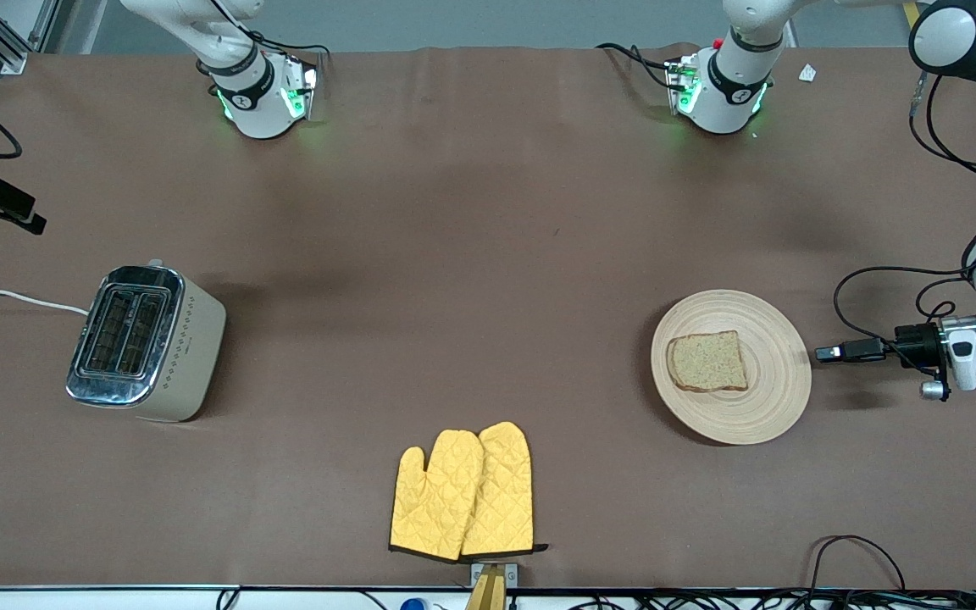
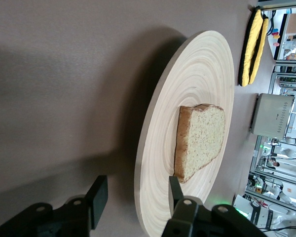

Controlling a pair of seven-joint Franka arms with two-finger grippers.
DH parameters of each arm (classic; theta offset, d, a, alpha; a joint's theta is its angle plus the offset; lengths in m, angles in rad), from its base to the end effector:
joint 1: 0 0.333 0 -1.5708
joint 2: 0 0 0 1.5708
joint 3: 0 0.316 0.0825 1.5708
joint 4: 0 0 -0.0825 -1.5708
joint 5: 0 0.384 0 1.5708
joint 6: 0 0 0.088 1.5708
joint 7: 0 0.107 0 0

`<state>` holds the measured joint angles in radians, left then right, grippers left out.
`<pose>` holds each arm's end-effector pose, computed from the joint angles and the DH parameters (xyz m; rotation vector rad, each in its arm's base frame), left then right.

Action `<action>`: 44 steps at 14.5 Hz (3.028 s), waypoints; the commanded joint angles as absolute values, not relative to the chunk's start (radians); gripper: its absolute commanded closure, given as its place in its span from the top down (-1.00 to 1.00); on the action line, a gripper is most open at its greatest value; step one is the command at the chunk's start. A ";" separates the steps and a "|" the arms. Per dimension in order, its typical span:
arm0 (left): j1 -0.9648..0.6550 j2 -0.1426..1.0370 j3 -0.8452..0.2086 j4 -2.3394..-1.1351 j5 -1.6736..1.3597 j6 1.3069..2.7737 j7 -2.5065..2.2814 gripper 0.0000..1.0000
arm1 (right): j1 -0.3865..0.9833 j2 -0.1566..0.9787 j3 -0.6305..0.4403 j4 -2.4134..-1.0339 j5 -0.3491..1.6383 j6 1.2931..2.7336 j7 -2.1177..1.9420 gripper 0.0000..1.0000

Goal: Move plate and put bread in toaster
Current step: 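Lower the left gripper and grip the rim of the wooden plate, then slide the wooden plate with the left gripper toward the table's middle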

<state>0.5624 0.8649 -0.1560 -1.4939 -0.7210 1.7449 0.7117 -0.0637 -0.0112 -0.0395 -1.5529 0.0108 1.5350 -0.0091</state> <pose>0.6191 0.2162 0.1511 2.1718 0.0861 -0.0950 0.5449 -0.0554 0.6360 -3.1265 0.1467 0.0095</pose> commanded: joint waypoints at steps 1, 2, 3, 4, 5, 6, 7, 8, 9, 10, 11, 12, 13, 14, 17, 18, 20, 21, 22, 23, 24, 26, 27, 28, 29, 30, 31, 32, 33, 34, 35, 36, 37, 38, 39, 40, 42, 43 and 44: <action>0.557 0.884 -0.163 -1.477 -0.756 1.750 0.721 0.05 | -0.083 -0.026 -0.029 -1.566 0.020 1.537 -0.012 1.00; 0.554 0.884 -0.163 -1.477 -0.762 1.750 0.721 0.01 | -0.083 -0.026 -0.029 -1.566 0.020 1.537 -0.012 1.00; 0.545 0.885 -0.164 -1.477 -0.771 1.750 0.721 -0.02 | -0.083 -0.026 -0.029 -1.566 0.020 1.537 -0.012 1.00; 0.538 0.885 -0.164 -1.477 -0.784 1.756 0.721 -0.06 | -0.083 -0.026 -0.029 -1.566 0.020 1.537 -0.012 1.00; 0.538 0.894 -0.164 -1.477 -0.785 1.764 0.722 -0.10 | -0.083 -0.026 -0.029 -1.566 0.020 1.537 -0.012 1.00; 0.532 0.903 -0.164 -1.476 -0.787 1.769 0.727 -0.13 | -0.083 -0.026 -0.029 -1.566 0.020 1.537 -0.012 1.00; 0.531 0.913 -0.164 -1.474 -0.787 1.775 0.738 -0.18 | -0.083 -0.026 -0.029 -1.566 0.020 1.537 -0.012 1.00; 0.528 0.917 -0.164 -1.474 -0.787 1.787 0.744 -0.25 | -0.083 -0.026 -0.029 -1.566 0.020 1.537 -0.012 1.00; 0.526 0.922 -0.164 -1.474 -0.787 1.790 0.744 -0.32 | -0.083 -0.026 -0.029 -1.566 0.020 1.536 -0.012 1.00; 0.525 0.926 -0.164 -1.474 -0.787 1.792 0.744 -0.36 | -0.083 -0.026 -0.029 -1.566 0.020 1.536 -0.012 1.00; 0.525 0.928 -0.164 -1.474 -0.787 1.792 0.744 -0.39 | -0.083 -0.026 -0.029 -1.566 0.020 1.536 -0.012 1.00; 0.525 0.928 -0.164 -1.474 -0.787 1.792 0.744 -0.48 | -0.083 -0.026 -0.029 -1.566 0.020 1.536 -0.012 1.00; 0.525 0.930 -0.164 -1.474 -0.788 1.792 0.744 -0.59 | -0.083 -0.026 -0.029 -1.566 0.020 1.536 -0.012 1.00; 0.522 0.933 -0.164 -1.474 -0.798 1.793 0.744 -0.67 | -0.083 -0.026 -0.029 -1.566 0.020 1.536 -0.012 1.00; 0.517 0.933 -0.166 -1.474 -0.804 1.795 0.744 -0.88 | -0.083 -0.026 -0.029 -1.566 0.020 1.536 -0.012 1.00; 0.517 0.933 -0.166 -1.474 -0.804 1.795 0.744 -0.92 | -0.083 -0.026 -0.029 -1.566 0.020 1.536 -0.012 1.00; 0.514 0.930 -0.193 -1.474 -0.805 1.793 0.745 -0.98 | -0.083 -0.026 -0.029 -1.566 0.020 1.536 -0.012 1.00; 0.515 0.925 -0.207 -1.474 -0.804 1.792 0.747 -0.98 | -0.083 -0.026 -0.029 -1.566 0.020 1.536 -0.012 1.00; 0.514 0.919 -0.228 -1.473 -0.801 1.789 0.752 -0.98 | -0.083 -0.026 -0.029 -1.566 0.020 1.534 -0.012 1.00; 0.515 0.917 -0.268 -1.470 -0.793 1.784 0.753 -0.98 | -0.083 -0.026 -0.029 -1.566 0.020 1.535 -0.012 1.00; 0.515 0.910 -0.299 -1.470 -0.792 1.784 0.752 -0.98 | -0.083 -0.026 -0.029 -1.566 0.020 1.536 -0.012 1.00; 0.505 0.894 -0.366 -1.470 -0.788 1.787 0.735 -0.98 | -0.083 -0.026 -0.029 -1.566 0.020 1.536 -0.012 1.00; 0.482 0.894 -0.385 -1.471 -0.790 1.792 0.735 -0.98 | -0.083 -0.026 -0.029 -1.566 0.020 1.536 -0.012 1.00; 0.459 0.894 -0.391 -1.471 -0.792 1.796 0.736 -0.98 | -0.083 -0.026 -0.029 -1.566 0.020 1.536 -0.012 1.00; 0.431 0.893 -0.396 -1.471 -0.792 1.810 0.739 -0.98 | -0.083 -0.026 -0.029 -1.566 0.020 1.536 -0.012 1.00; 0.402 0.882 -0.409 -1.477 -0.790 1.822 0.748 -0.99 | -0.083 -0.026 -0.029 -1.566 0.020 1.536 -0.012 1.00; 0.384 0.882 -0.428 -1.486 -0.801 1.833 0.749 -0.99 | -0.083 -0.026 -0.029 -1.566 0.020 1.536 -0.012 1.00; 0.376 0.877 -0.458 -1.517 -0.805 1.870 0.749 -0.99 | -0.083 -0.026 -0.029 -1.566 0.020 1.536 -0.012 1.00; 0.379 0.873 -0.500 -1.552 -0.805 1.928 0.749 -0.99 | -0.083 -0.026 -0.029 -1.566 0.020 1.536 -0.012 1.00; 0.382 0.873 -0.547 -1.598 -0.807 2.001 0.749 -0.99 | -0.083 -0.026 -0.029 -1.566 0.020 1.534 -0.012 1.00; 0.385 0.873 -0.590 -1.645 -0.808 2.076 0.749 -0.99 | -0.083 -0.026 -0.029 -1.566 0.020 1.534 -0.012 1.00; 0.387 0.874 -0.638 -1.687 -0.810 2.150 0.749 -0.99 | -0.083 -0.026 -0.029 -1.566 0.020 1.534 -0.012 1.00; 0.388 0.874 -0.678 -1.728 -0.818 2.225 0.749 -0.99 | -0.083 -0.026 -0.029 -1.566 0.020 1.534 -0.012 1.00; 0.385 0.879 -0.714 -1.770 -0.850 2.294 0.749 -0.99 | -0.083 -0.026 -0.029 -1.566 0.020 1.534 -0.012 1.00; 0.377 0.885 -0.738 -1.799 -0.888 2.346 0.750 -0.99 | -0.083 -0.026 -0.029 -1.566 0.020 1.534 -0.012 1.00; 0.364 0.887 -0.756 -1.821 -0.912 2.394 0.753 -0.99 | -0.083 -0.026 -0.029 -1.566 0.020 1.534 -0.012 1.00; 0.318 0.893 -0.761 -1.832 -0.937 2.420 0.765 -0.99 | -0.083 -0.026 -0.029 -1.566 0.020 1.534 -0.012 1.00; 0.295 0.894 -0.761 -1.833 -0.968 2.427 0.768 -0.99 | -0.083 -0.026 -0.029 -1.566 0.020 1.534 -0.012 1.00; 0.267 0.896 -0.761 -1.835 -0.994 2.431 0.773 -0.99 | -0.083 -0.026 -0.029 -1.566 0.018 1.537 -0.014 1.00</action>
